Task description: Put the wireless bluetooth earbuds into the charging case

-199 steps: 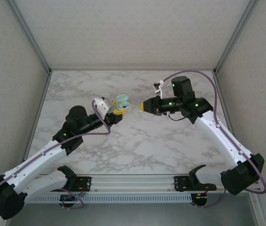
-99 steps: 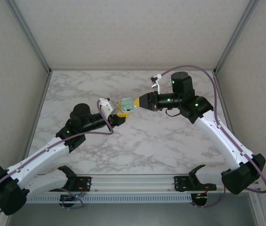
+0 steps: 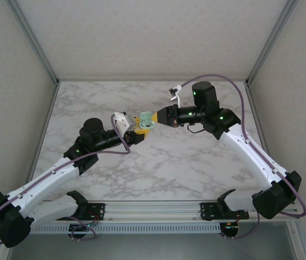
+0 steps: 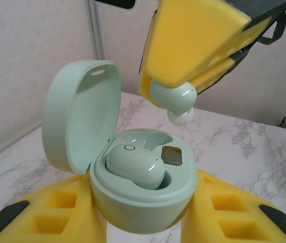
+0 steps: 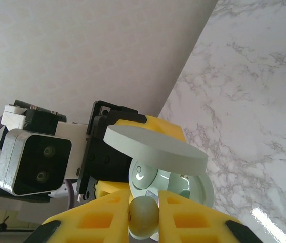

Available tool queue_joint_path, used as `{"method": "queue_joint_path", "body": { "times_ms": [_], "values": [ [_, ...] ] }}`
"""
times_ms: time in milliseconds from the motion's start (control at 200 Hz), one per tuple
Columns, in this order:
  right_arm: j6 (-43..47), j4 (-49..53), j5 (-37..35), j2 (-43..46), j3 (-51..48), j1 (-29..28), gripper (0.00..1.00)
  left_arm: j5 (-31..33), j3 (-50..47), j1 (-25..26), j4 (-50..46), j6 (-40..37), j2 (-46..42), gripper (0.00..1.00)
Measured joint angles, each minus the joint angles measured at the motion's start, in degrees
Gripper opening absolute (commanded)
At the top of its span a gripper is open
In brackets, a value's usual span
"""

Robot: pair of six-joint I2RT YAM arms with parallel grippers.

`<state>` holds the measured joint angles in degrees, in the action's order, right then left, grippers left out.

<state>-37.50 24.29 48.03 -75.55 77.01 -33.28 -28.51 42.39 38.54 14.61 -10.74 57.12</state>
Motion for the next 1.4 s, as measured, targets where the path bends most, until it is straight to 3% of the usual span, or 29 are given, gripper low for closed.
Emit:
{"method": "queue_joint_path", "body": {
  "times_ms": [1402],
  "values": [
    [0.1,-0.8,-1.9,-1.4,0.0,-0.5,0.19,-0.2,0.3,0.0,-0.3,0.0,0.0,0.14]
  ]
}}
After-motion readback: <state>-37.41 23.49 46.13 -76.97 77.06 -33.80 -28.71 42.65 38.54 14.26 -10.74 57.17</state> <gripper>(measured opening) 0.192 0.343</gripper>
